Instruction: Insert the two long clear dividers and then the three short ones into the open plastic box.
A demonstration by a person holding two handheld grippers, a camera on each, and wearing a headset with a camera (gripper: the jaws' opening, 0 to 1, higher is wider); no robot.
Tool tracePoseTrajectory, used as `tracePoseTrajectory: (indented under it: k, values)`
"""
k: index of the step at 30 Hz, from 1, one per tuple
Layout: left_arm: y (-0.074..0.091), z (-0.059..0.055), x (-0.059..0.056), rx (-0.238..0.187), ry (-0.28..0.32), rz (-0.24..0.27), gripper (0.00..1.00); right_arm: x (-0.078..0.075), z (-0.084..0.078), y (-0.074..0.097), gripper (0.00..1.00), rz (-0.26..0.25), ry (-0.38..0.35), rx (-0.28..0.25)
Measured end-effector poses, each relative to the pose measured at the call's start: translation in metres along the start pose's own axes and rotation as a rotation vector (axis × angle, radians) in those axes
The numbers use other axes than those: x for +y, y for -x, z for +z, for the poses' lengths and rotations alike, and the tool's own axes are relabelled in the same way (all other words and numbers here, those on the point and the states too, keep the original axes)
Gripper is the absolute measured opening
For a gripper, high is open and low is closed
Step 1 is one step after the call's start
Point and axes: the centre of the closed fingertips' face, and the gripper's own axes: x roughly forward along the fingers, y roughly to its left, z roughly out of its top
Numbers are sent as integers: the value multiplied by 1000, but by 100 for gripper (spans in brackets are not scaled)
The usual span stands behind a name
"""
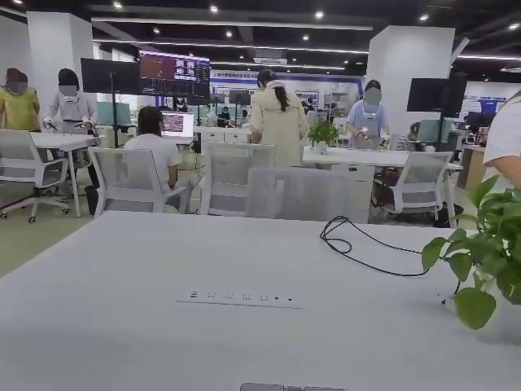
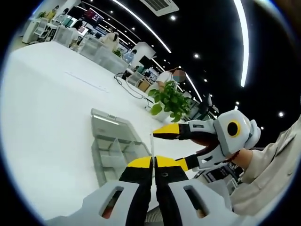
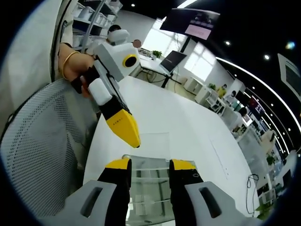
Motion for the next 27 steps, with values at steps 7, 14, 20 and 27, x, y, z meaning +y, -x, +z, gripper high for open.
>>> tracePoseTrajectory:
  k: [7,14,20,27]
  values:
    - [1,3,-3,28,-19,17,0,0,1,1,33,-10,-4,-1]
    - [4,4,-1,79,-270,40,0,0,-2,5,33,2,-99,-25]
    - [4,-3,2,178,-531,44,0,3,2,12,32,46,-177,-77]
    - [4,-13,-7,243,-714,-32,0,7,6,16,29,86,-194,-119]
